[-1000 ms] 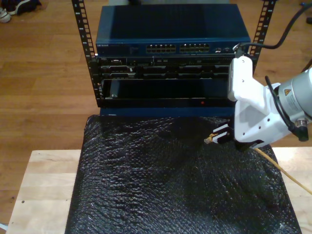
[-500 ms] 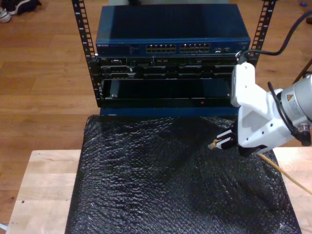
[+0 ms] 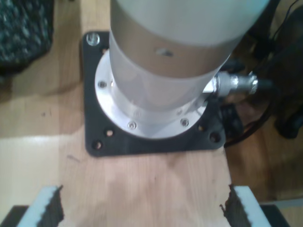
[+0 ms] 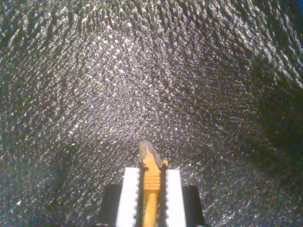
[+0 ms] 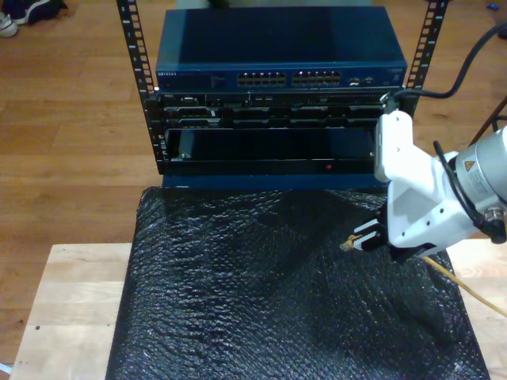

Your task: Grab the cable and plug it in

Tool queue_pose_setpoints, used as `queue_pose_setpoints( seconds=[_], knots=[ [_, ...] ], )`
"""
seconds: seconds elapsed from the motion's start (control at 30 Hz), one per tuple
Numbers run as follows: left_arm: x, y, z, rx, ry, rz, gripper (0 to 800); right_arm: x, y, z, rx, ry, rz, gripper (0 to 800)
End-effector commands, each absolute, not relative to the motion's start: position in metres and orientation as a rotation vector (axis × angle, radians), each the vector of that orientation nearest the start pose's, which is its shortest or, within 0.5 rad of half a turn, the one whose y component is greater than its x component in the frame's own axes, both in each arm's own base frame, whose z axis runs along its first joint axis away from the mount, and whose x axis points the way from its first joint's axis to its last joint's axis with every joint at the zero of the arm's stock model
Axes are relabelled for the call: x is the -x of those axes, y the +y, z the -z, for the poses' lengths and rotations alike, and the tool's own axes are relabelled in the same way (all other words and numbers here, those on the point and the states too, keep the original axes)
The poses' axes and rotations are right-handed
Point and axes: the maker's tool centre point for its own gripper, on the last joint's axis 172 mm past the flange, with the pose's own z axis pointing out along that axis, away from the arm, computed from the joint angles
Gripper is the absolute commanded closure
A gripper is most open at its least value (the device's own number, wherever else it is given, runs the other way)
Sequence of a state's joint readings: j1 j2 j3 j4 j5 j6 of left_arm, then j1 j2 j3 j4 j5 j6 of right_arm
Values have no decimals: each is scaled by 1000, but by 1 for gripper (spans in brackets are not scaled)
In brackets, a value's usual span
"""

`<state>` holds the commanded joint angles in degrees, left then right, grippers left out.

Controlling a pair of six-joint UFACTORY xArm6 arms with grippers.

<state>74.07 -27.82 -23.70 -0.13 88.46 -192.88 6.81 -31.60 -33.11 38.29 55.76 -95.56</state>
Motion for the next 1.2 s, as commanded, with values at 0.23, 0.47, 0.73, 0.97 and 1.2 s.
queue_pose_setpoints(
  seconds=[0.23, 0.47, 0.73, 0.97, 1.2],
  knots=[
    [-27, 127, -115, -1776, -1884, -375, 1, -357, 155, -243, 2058, -1814, 725, 800],
    [-23, 128, -111, -1788, -1897, -386, 1, -356, 154, -241, 2059, -1816, 719, 800],
    [-21, 124, -96, -1789, -1916, -384, 1, -353, 153, -236, 2060, -1820, 702, 800],
    [-21, 122, -94, -1744, -1960, -403, 0, -351, 152, -232, 2063, -1815, 693, 800],
    [-20, 116, -78, -1698, -2031, -412, 0, -350, 152, -231, 2062, -1815, 691, 800]
  ],
)
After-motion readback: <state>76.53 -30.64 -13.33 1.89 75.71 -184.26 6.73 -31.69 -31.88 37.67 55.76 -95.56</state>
